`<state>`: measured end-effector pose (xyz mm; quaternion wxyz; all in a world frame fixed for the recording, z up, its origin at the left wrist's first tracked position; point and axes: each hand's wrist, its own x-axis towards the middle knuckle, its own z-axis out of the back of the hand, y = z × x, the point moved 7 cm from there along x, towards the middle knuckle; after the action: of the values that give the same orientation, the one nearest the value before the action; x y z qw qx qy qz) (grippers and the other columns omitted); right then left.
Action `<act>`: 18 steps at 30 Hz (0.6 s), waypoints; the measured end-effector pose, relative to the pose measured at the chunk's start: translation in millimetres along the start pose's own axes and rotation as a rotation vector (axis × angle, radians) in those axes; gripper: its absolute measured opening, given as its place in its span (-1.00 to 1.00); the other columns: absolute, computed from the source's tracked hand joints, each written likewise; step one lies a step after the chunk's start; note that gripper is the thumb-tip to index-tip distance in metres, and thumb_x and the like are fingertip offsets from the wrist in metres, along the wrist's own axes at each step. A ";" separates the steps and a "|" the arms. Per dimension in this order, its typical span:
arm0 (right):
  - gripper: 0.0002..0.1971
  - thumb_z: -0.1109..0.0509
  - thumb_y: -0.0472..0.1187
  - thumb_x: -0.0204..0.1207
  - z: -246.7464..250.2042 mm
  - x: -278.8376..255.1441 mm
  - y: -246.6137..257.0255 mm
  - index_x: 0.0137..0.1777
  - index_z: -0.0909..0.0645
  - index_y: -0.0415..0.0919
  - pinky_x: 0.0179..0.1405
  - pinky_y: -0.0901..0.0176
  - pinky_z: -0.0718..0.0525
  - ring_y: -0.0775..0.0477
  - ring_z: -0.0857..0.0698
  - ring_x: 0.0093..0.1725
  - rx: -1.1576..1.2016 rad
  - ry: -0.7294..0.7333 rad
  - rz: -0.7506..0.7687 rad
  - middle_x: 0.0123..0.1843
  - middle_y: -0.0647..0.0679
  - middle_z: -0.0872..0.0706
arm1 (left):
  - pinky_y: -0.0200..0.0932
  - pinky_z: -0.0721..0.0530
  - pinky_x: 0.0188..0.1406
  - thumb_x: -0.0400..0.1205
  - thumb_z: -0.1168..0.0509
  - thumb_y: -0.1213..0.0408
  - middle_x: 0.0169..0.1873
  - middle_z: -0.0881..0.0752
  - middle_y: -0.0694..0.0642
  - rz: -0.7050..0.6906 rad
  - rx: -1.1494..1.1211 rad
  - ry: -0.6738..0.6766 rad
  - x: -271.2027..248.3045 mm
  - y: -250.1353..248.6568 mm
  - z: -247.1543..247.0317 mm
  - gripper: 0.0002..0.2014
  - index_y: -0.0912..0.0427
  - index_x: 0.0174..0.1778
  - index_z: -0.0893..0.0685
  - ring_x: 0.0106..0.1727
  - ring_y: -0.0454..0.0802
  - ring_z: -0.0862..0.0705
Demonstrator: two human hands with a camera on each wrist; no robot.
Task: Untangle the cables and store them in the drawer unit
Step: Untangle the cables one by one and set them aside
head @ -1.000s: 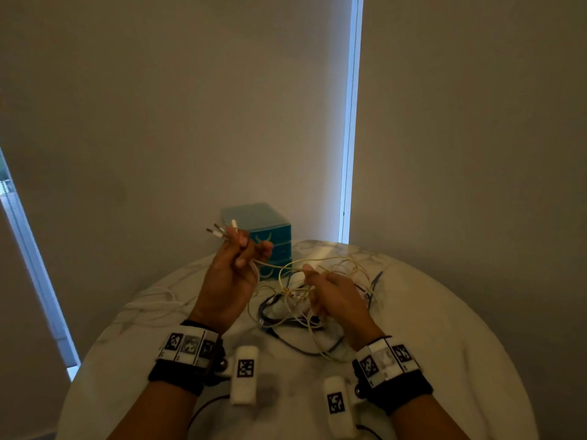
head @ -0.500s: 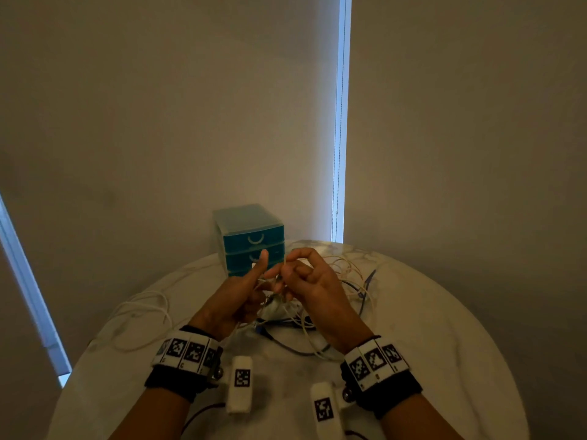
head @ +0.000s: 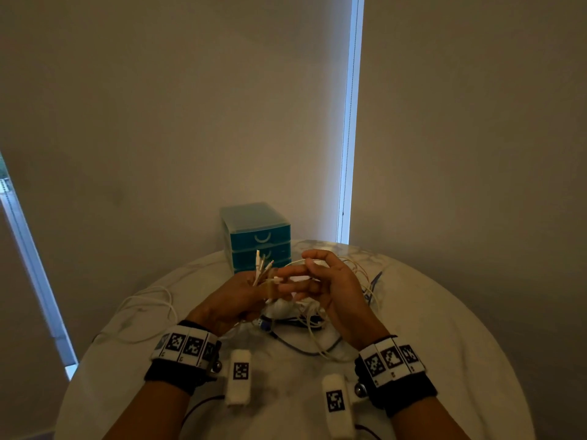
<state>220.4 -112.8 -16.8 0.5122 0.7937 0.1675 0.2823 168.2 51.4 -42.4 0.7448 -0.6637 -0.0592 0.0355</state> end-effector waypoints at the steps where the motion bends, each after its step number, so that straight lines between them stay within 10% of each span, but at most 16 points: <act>1: -0.76 -0.22 -0.28 0.88 9.5 3.0 -2.6 0.44 -0.53 -0.36 -0.18 -0.06 -0.83 -0.30 -0.91 -0.16 -0.032 -0.068 -0.018 0.02 -0.35 -0.92 | -0.25 -0.21 -0.56 0.63 -0.56 0.08 -0.19 -0.55 0.30 -0.035 -0.024 -0.037 0.6 -3.8 2.5 -0.54 0.44 0.21 -0.76 -0.54 -0.12 -0.27; 4: -0.81 -0.33 -0.30 0.79 26.8 6.5 -15.9 0.35 -0.61 -0.21 -0.35 0.05 -0.74 -0.16 -0.82 -0.32 -0.204 -0.144 -0.073 -0.08 -0.26 -0.89 | -0.22 -0.18 -0.55 0.52 -0.65 -0.07 -0.37 -0.58 0.21 -0.123 -0.146 -0.145 1.9 -14.3 11.8 -0.63 0.20 -0.10 -0.85 -0.55 -0.14 -0.28; 10: -0.83 -0.57 -0.11 0.70 -12.7 -1.8 -34.3 0.26 -0.82 0.00 -0.36 0.28 -0.76 0.01 -0.89 -0.22 -0.474 0.047 0.011 0.05 -0.10 -0.91 | -0.11 -0.46 -0.29 0.59 -0.59 -0.06 -0.13 -0.77 0.21 -0.172 -0.165 -0.085 -1.8 -23.6 4.5 -0.77 0.03 -0.09 -0.89 -0.25 0.06 -0.62; 13: -0.80 -0.54 -0.03 0.72 4.1 1.7 -25.2 0.13 -0.88 -0.15 -0.29 0.15 -0.85 -0.03 -0.92 -0.19 -0.490 -0.146 0.101 -0.11 -0.08 -0.93 | 0.04 -0.54 -0.05 0.62 -0.56 0.00 0.02 -0.89 0.20 -0.188 -0.096 -0.170 -2.9 -25.9 7.3 -0.80 0.01 0.05 -0.92 -0.05 0.16 -0.64; 18: -0.89 -0.55 -0.13 0.72 64.7 -0.8 11.8 0.09 -0.89 -0.11 -0.26 0.09 -0.89 -0.02 -0.92 -0.17 -0.317 -0.549 0.296 -0.18 -0.07 -0.93 | -0.27 -0.45 -0.47 0.57 -0.64 0.18 -0.21 -0.93 0.02 -0.133 0.171 -0.320 -7.3 -25.5 29.3 -0.88 0.03 0.00 -0.91 -0.45 -0.38 -0.70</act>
<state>259.6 -164.7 -26.8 0.6085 0.7663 -0.1394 0.1518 156.4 76.3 -14.1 0.7802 -0.5786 -0.2173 0.0963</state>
